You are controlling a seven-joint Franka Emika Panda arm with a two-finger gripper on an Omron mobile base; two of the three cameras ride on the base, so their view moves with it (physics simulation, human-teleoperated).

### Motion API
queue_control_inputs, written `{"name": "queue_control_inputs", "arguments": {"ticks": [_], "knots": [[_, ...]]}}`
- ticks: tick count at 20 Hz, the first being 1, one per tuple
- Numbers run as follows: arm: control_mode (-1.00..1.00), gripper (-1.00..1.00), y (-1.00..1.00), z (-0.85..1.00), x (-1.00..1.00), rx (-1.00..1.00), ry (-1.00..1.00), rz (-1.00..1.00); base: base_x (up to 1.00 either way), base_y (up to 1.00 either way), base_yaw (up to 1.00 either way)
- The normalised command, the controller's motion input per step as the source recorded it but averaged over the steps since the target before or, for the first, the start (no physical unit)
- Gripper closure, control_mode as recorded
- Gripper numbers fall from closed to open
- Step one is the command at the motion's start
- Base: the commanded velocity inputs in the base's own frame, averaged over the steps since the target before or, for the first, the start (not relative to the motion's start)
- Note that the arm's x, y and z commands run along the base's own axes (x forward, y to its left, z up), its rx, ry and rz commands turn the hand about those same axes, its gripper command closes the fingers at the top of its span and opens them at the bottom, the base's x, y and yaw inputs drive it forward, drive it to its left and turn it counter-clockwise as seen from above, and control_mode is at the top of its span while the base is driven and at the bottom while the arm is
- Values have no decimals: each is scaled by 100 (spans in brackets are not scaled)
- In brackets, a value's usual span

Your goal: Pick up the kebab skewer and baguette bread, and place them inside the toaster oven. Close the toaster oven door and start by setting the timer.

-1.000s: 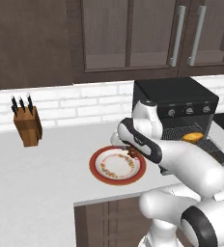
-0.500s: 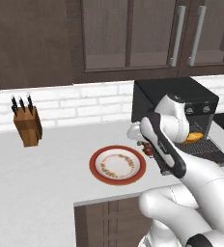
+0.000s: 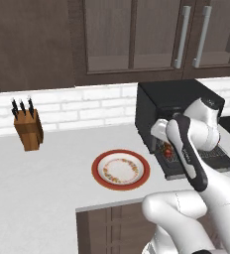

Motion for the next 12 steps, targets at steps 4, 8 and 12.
{"name": "queue_control_inputs", "arguments": {"ticks": [4, 8, 12], "knots": [[-100, 100, -62, 28, 0, 13, 0, -33, 0, 0, 0], [-100, 100, -60, 26, 0, 13, 0, -37, 0, 0, 0], [-100, 100, -54, 15, 0, 12, 0, -39, 0, 0, 0]]}}
